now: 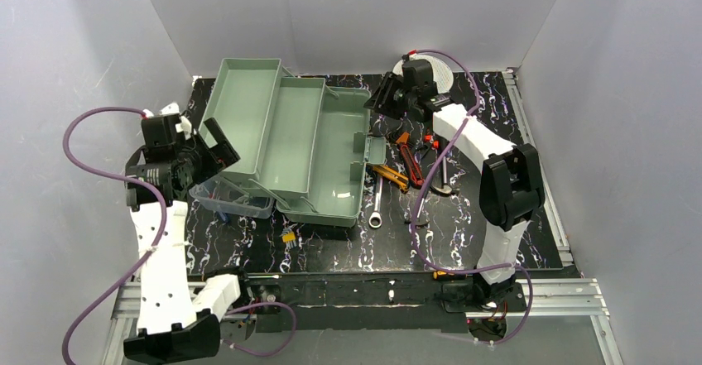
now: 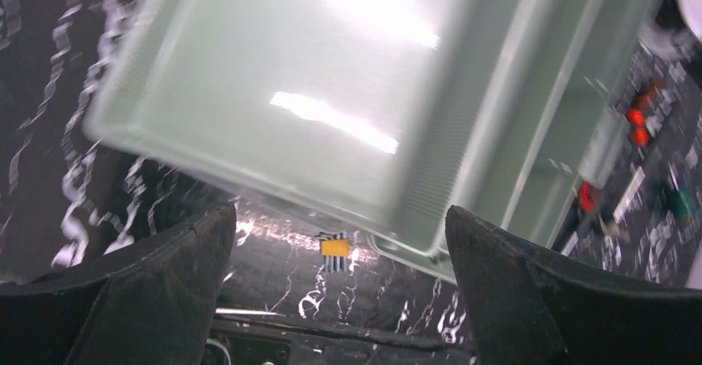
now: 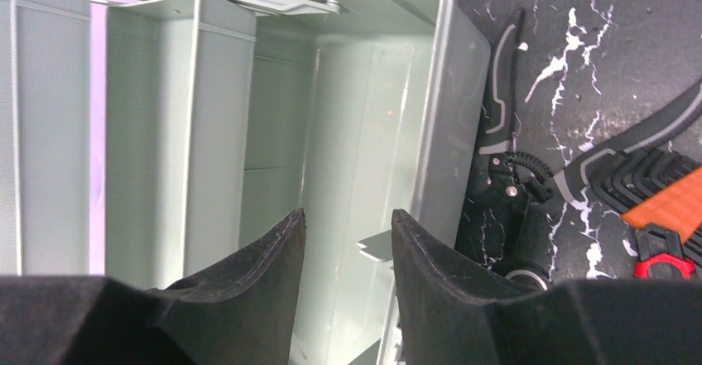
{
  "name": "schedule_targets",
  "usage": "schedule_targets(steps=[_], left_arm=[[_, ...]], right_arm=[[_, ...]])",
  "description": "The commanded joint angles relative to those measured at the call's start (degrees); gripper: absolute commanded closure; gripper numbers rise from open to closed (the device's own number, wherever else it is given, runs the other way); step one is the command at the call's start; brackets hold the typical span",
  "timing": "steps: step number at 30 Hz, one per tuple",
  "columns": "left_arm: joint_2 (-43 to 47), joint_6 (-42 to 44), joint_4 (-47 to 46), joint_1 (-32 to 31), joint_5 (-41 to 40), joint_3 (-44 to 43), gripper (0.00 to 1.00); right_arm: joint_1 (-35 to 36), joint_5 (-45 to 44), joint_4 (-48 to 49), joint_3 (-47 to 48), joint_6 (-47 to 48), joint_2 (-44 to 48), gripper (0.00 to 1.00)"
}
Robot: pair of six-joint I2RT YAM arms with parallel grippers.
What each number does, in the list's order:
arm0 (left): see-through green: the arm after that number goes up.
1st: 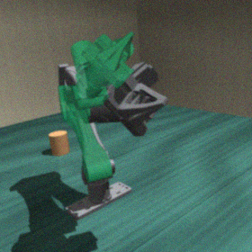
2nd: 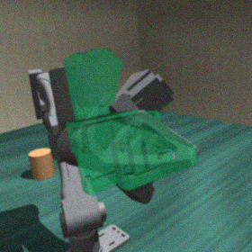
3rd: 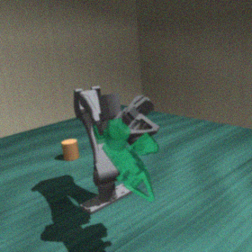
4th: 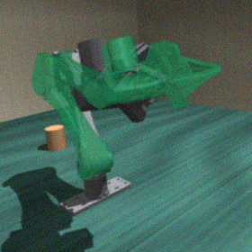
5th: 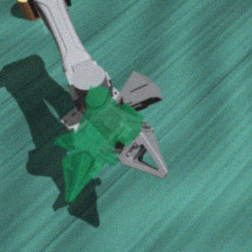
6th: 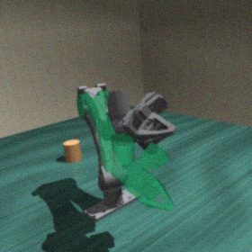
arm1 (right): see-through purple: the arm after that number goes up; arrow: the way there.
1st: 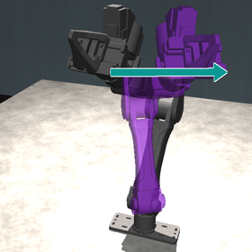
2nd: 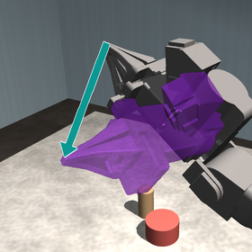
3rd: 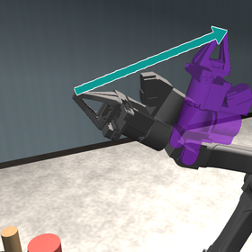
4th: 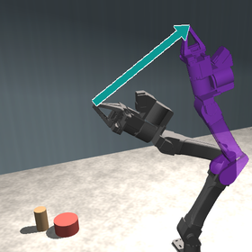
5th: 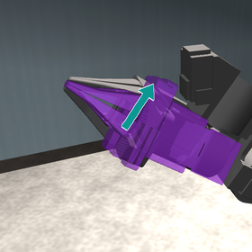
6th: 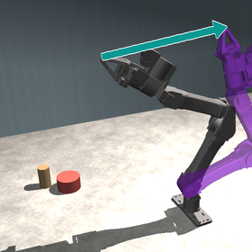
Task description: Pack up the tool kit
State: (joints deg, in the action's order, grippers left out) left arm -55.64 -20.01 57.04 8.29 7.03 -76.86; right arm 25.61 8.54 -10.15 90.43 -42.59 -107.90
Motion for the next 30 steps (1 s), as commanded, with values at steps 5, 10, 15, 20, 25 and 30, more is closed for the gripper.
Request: schedule_targets(steps=[5,10,15,20,25,30], left_arm=[[-9.89,-18.93,14.8,1.34,-28.0,-11.39,0.02],[-8.1,-24.53,11.92,3.27,-26.85,-7.7,0.02],[-10.75,-26.62,10.54,4.25,-24.05,-7.27,0.16],[-11.82,-27.48,7.94,4.29,-20.6,-5.53,0.24],[-10.18,-29.13,4.21,4.26,-16.65,-0.67,0.35],[-9.8,-29.11,3.23,4.26,-15.18,0.42,0.79]], right_arm=[[-0.94,-0.41,2.37,-3.05,1.56,3.73,0.5],[-1.22,0.18,2.85,-3.09,1.39,3.56,0.5],[-1.26,1.51,2.79,-2.08,1.36,1.96,0.5],[-1.26,3.85,-0.32,2.2,0.87,-2.86,0.49],[-0.96,4.83,-1.19,4.17,0.36,-5.92,0.49],[-0.27,3.1,-3.83,6.57,1.13,-7.64,0.51]])
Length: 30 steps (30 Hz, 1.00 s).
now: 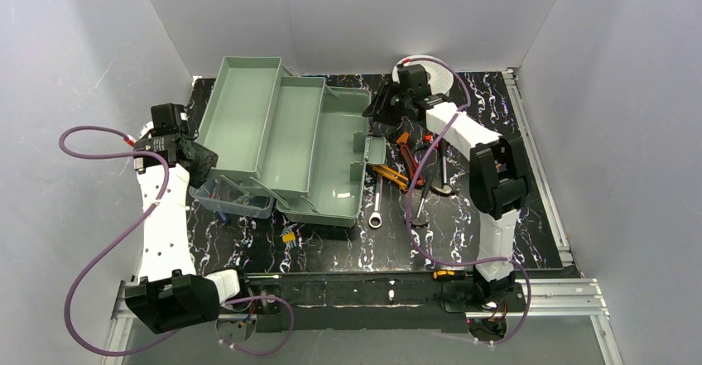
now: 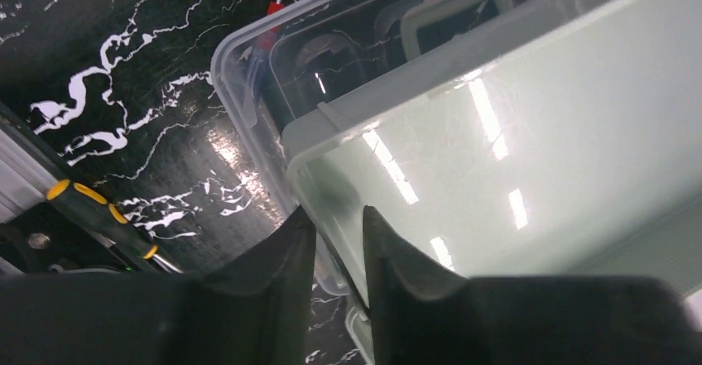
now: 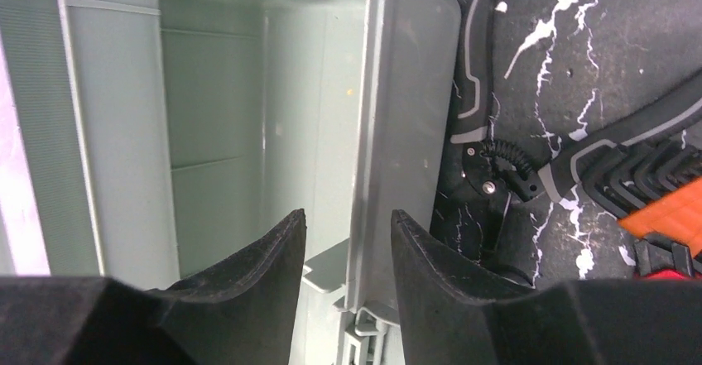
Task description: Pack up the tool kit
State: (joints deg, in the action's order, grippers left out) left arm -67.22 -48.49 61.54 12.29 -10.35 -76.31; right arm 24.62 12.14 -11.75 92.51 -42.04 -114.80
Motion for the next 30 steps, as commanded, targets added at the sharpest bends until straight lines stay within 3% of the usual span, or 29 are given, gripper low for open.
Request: schedule_targets(steps=[1,2,3,8,10,17,24,30], left_arm=[[1.9,-0.38,-1.17,0.29,2.21,-0.8,0.89],[1.96,0.18,-1.47,0.23,2.52,-1.48,0.97],[2.14,0.8,-1.87,0.26,3.54,-2.24,1.0],[5.22,0.97,-4.66,-0.14,6.58,-6.48,1.0],[6.51,0.85,-5.56,-1.0,6.88,-7.75,1.0],[7.0,1.01,-5.37,-1.84,9.37,-8.77,1.0],[8.28,2.05,-5.8,-1.79,3.68,-4.52,1.0],[7.03,3.72,-5.63,-1.84,5.59,-12.46,1.0]], right_arm=[[0.88,-0.82,-3.09,5.3,0.77,-1.31,0.51],[0.99,-0.9,-3.85,5.99,0.81,-2.19,0.53],[1.04,-0.71,-4.25,6.58,0.77,-2.83,0.56],[1.04,0.34,-4.05,6.76,-0.08,-3.87,0.85],[1.04,0.16,-3.24,6.11,-0.42,-3.18,0.9],[0.95,-1.15,-2.13,4.53,-0.43,-0.85,0.93],[0.95,-1.35,-2.23,4.59,0.07,-0.23,0.93],[0.8,-0.85,-2.11,4.88,0.09,-0.33,0.94]])
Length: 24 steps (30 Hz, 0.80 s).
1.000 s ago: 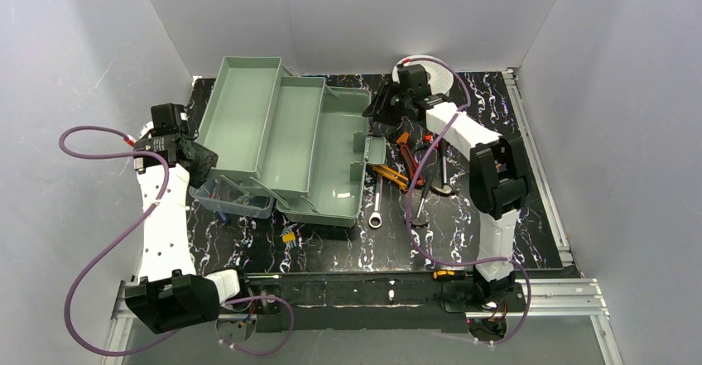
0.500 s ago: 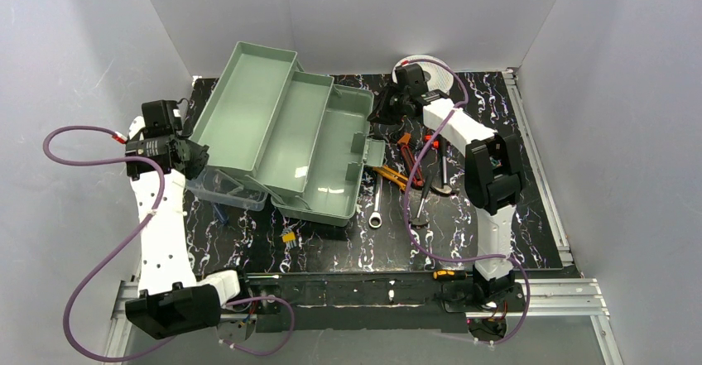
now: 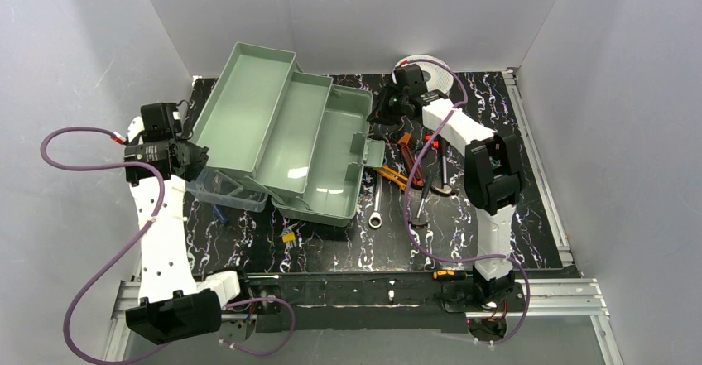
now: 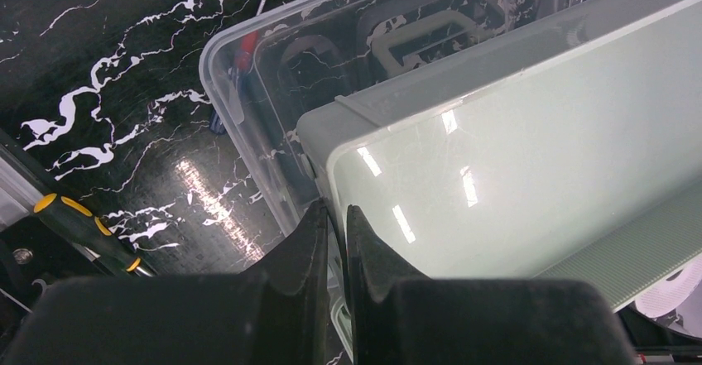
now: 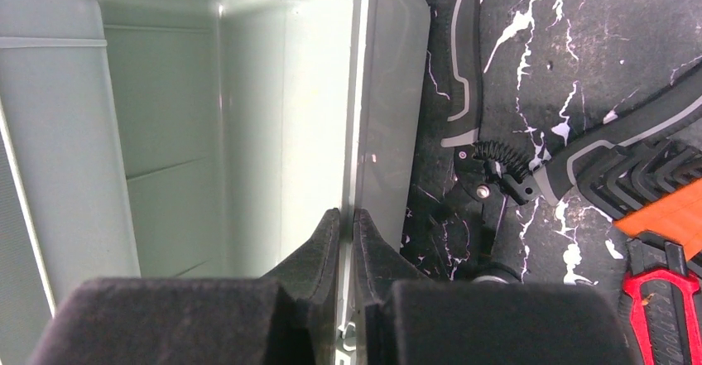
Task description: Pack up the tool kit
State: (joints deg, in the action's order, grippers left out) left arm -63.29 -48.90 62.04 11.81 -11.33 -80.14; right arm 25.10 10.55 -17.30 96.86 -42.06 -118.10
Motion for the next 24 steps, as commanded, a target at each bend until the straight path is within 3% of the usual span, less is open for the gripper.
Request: schedule_targets(steps=[1,8,17,24], left_arm=[[2.82,4.37,-5.89,-1.37,7.23,-9.87,1.0],[1.63,2.58,-5.99,-3.29,11.18,-11.43,1.0],[2.76,2.76,-7.24,-3.32,4.9,-2.65,0.99],[1.32,4.12,-8.58,-3.27,1.46,-1.11,0.98]], right_arm=[[0.3,1.01,3.5,0.52,0.06,2.97,0.94],[0.06,1.95,3.94,0.1,-0.12,3.66,0.94],[-0.19,2.0,4.07,-0.62,-0.05,4.14,0.94],[-0.22,2.78,4.37,-0.62,-0.05,3.55,0.94]])
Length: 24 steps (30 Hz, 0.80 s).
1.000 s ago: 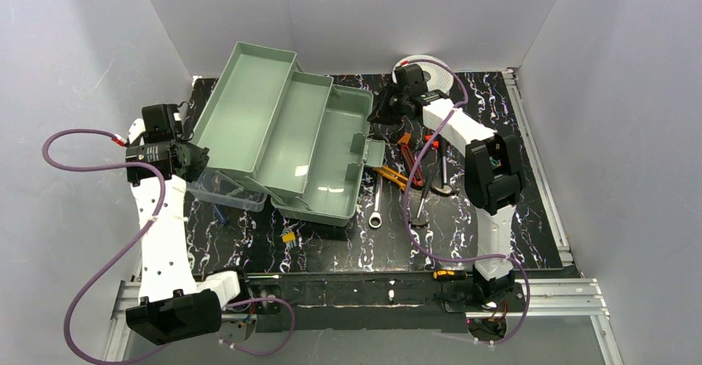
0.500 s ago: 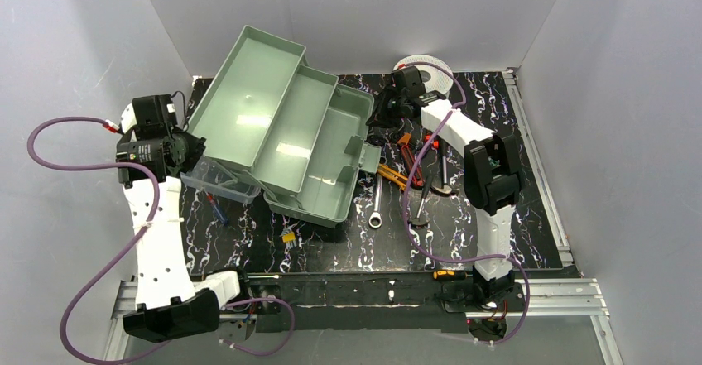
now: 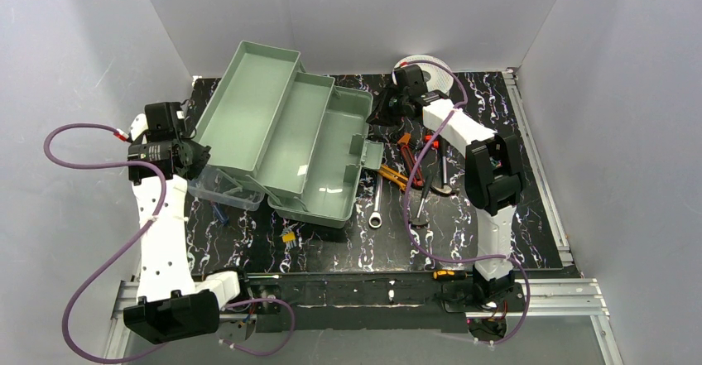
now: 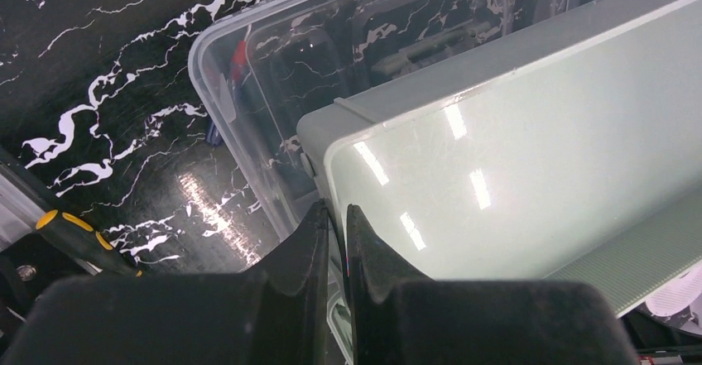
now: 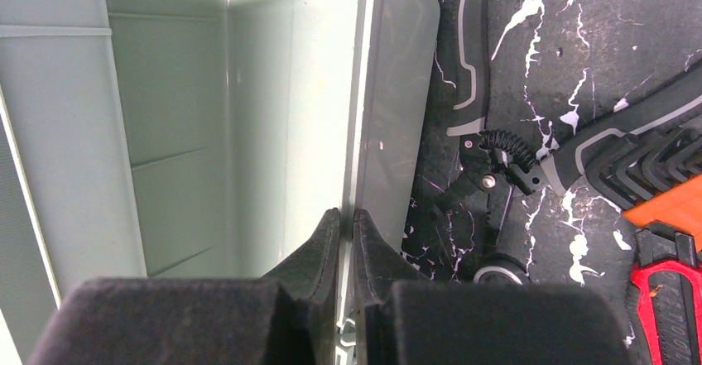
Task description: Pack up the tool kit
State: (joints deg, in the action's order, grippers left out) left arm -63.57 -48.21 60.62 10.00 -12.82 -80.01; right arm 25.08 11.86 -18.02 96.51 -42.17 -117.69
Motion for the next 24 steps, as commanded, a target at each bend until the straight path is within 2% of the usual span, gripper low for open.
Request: schedule_targets(steps=[1,14,18,20,23,24], left_arm=[[1.37,3.77,-7.19,-1.4,2.41,-1.33,0.98],[-1.41,7.29,-9.25,4.15,2.93,0.29,0.97],[-2.13,8.15,-9.99,6.2,4.1,0.72,0.93],[-2.59,8.12,-10.47,6.44,4.22,0.98,0.86],[-2.91,8.0,-11.73,6.82,6.14,1.72,0.57],[-2.93,8.03,-11.87,6.79,6.77,1.79,0.44]], right_arm=[[-0.13,1.56,5.17,-0.27,0.12,3.09,0.94],[1.99,4.79,5.83,4.07,2.23,-1.21,0.94],[3.01,5.37,5.26,7.53,2.86,-3.16,0.95],[3.21,6.03,4.96,9.08,2.81,-4.28,0.95],[3.23,6.08,4.29,11.08,2.48,-5.99,0.95],[3.22,5.88,4.0,11.87,2.56,-6.43,0.95]])
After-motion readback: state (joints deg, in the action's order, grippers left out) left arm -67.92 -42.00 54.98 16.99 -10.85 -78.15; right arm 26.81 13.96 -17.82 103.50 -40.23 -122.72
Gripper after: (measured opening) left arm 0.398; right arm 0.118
